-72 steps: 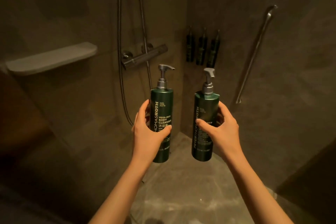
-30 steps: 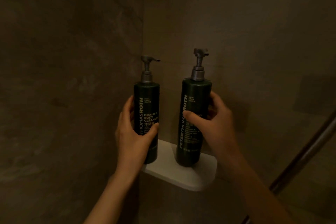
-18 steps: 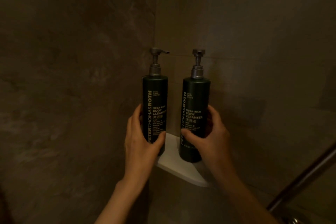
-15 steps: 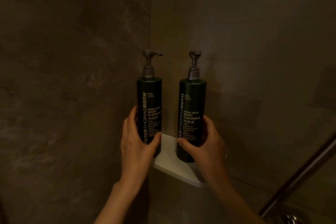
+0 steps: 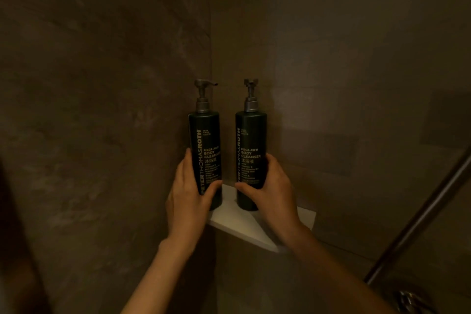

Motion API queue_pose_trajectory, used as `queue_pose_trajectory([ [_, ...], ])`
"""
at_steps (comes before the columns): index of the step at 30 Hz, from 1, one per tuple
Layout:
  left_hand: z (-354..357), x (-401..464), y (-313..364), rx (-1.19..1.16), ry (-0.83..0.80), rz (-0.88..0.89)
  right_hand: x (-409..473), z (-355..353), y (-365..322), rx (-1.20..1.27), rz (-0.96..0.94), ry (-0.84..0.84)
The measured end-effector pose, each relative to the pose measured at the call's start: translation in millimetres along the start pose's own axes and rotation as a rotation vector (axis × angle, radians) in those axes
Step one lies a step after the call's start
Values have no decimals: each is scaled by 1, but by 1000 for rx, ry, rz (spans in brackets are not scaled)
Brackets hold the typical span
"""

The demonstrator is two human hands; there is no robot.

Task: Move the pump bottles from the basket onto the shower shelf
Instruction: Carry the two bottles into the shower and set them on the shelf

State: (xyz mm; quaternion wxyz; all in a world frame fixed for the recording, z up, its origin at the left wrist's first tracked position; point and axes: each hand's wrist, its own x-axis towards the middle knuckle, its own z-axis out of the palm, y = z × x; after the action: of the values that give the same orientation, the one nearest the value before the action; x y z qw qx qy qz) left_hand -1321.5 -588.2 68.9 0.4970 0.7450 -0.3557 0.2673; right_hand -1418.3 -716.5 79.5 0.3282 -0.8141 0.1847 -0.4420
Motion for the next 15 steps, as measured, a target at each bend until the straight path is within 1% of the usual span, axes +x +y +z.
queue_pose_trajectory([
  [2, -7, -4, 2, 45, 0, -4, -3, -7, -5, -20, -14, 6],
  [4, -16, -12, 7, 107, 47, 5, -9, -15, -13, -63, -34, 41],
  [6, -25, -26, 15, 163, 94, 49, -22, -23, -21, -131, -102, 85],
  [8, -31, -44, 22, 220, 100, 88, -41, -30, -24, -188, -188, 95],
  [12, -36, -97, 28, 307, 15, 95, -92, -31, -21, -187, -264, 66],
  [15, -39, -150, 20, 395, -66, 26, -139, -23, -9, -214, -318, 47],
])
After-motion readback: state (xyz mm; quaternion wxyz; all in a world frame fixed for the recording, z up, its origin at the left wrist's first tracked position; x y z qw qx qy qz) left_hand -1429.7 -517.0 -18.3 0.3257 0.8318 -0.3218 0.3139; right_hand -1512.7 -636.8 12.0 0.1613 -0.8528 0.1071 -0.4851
